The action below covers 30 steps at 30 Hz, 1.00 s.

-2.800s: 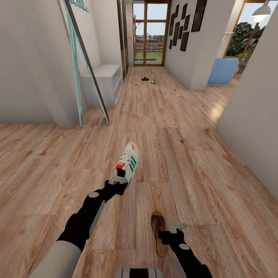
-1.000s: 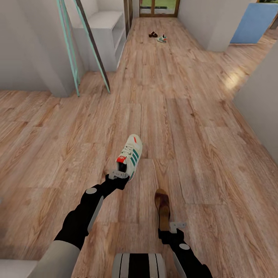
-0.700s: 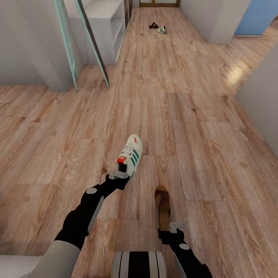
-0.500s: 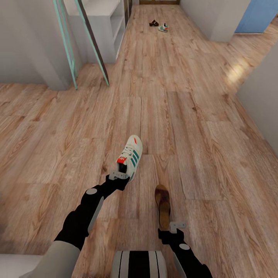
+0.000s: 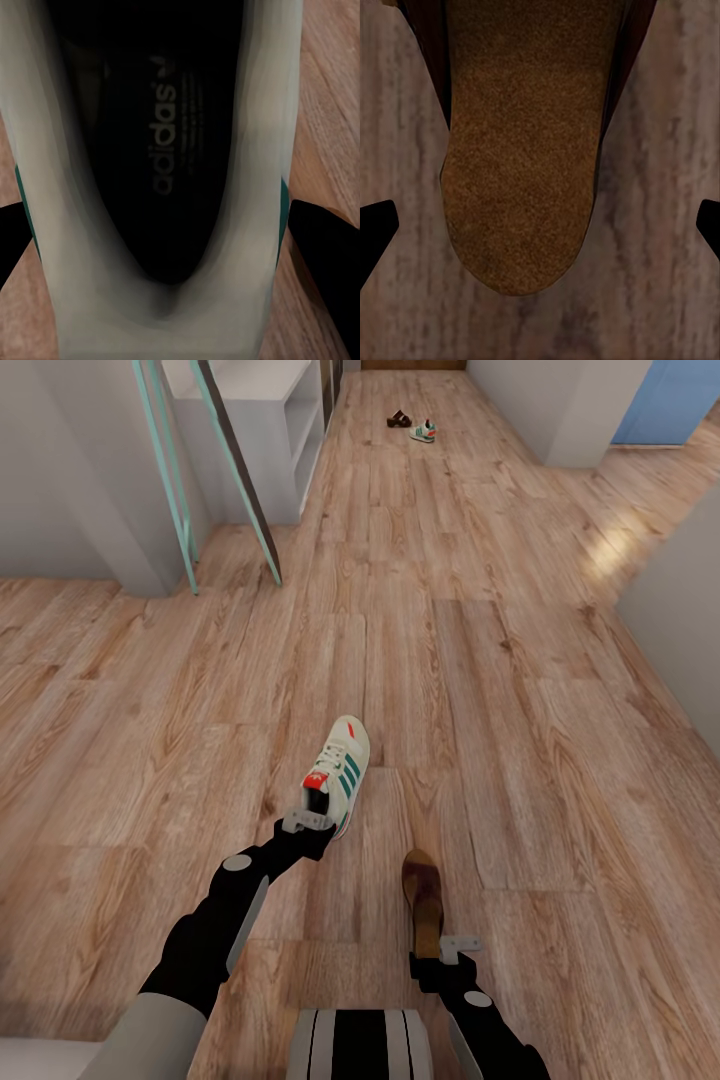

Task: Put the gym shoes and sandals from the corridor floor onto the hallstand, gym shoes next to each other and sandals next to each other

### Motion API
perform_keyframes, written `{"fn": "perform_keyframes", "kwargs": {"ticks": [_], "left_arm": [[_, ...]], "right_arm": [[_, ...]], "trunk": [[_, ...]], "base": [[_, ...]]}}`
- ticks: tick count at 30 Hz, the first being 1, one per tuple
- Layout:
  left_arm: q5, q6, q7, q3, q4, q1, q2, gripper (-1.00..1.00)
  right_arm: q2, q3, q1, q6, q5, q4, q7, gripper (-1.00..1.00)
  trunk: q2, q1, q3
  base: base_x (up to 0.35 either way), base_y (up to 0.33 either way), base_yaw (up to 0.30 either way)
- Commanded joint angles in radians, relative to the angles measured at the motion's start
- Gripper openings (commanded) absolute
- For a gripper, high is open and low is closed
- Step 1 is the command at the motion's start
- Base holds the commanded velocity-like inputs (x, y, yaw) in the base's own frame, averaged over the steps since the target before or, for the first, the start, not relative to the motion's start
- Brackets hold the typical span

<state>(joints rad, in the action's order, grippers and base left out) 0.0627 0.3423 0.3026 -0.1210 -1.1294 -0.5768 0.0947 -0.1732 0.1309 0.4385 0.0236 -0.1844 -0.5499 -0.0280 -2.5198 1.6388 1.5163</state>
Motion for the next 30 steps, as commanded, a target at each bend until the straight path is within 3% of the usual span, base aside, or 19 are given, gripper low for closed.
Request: {"fn": "perform_keyframes", "kwargs": {"ticks": [1,22,30], "left_arm": [[0.006,0.004,0.006,0.001,-0.002,0.0,0.0,-1.0],[0.006,0.005,0.006,0.0,-0.009,0.0,0.0,-1.0],[0.006,0.007,0.004,0.001,-0.011,0.0,0.0,-1.0]], "right_arm": [[-0.001,0.006,0.0,0.002,-0.01,-0.001,0.0,1.0],[-0.001,0.006,0.0,0.002,-0.01,-0.002,0.0,1.0],[-0.001,0.006,0.0,0.002,-0.01,-0.002,0.0,1.0]], "trunk": [[0.0,0.0,0.001],[0.0,0.0,0.001],[-0.002,0.003,0.039]], "base": [[0.013,0.0,0.0],[0.055,0.0,0.0],[0.0,0.0,0.0]]}}
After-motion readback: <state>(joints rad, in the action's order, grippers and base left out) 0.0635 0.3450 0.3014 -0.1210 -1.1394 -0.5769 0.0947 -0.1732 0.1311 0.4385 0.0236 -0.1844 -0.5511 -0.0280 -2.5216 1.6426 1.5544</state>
